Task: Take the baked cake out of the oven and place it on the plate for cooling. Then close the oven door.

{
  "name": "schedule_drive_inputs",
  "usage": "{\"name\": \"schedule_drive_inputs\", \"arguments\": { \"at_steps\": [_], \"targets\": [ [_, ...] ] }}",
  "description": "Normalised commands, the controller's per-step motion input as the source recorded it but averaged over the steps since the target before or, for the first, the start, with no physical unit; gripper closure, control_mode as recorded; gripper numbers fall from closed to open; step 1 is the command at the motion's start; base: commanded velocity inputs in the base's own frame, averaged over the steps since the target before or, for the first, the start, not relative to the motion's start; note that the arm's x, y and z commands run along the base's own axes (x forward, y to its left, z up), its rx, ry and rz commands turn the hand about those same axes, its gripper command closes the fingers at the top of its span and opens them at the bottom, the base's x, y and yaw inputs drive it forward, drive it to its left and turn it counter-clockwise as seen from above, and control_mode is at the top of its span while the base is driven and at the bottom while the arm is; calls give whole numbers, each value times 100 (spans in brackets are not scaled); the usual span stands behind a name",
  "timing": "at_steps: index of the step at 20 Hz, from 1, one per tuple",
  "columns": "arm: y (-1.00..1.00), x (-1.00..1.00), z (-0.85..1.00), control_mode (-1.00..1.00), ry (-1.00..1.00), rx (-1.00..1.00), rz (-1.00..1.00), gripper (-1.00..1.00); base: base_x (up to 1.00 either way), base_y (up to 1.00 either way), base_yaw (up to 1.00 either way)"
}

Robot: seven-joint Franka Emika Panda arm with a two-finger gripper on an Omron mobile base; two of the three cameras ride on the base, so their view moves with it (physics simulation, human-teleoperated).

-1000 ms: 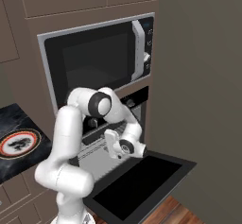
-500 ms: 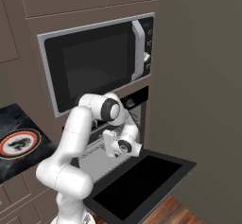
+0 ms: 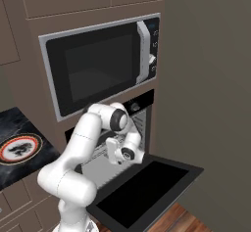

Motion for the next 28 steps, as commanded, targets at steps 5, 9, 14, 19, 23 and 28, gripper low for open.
{"name": "schedule_drive_inputs", "arguments": {
  "at_steps": [5,9,14,19,23,28],
  "targets": [
    [7,13,-43,-100,0,0,1,-100,0,0,0],
    [9,10,-36,-100,0,0,0,-100,0,0,0],
    [15,11,-25,-100,0,0,1,-100,0,0,0],
    [23,15,-9,-100,0,0,2,-100,0,0,0],
    [27,16,-1,-100,0,0,3,-100,0,0,0],
    [28,11,0,-100,0,0,3,-100,0,0,0]
  ]
}}
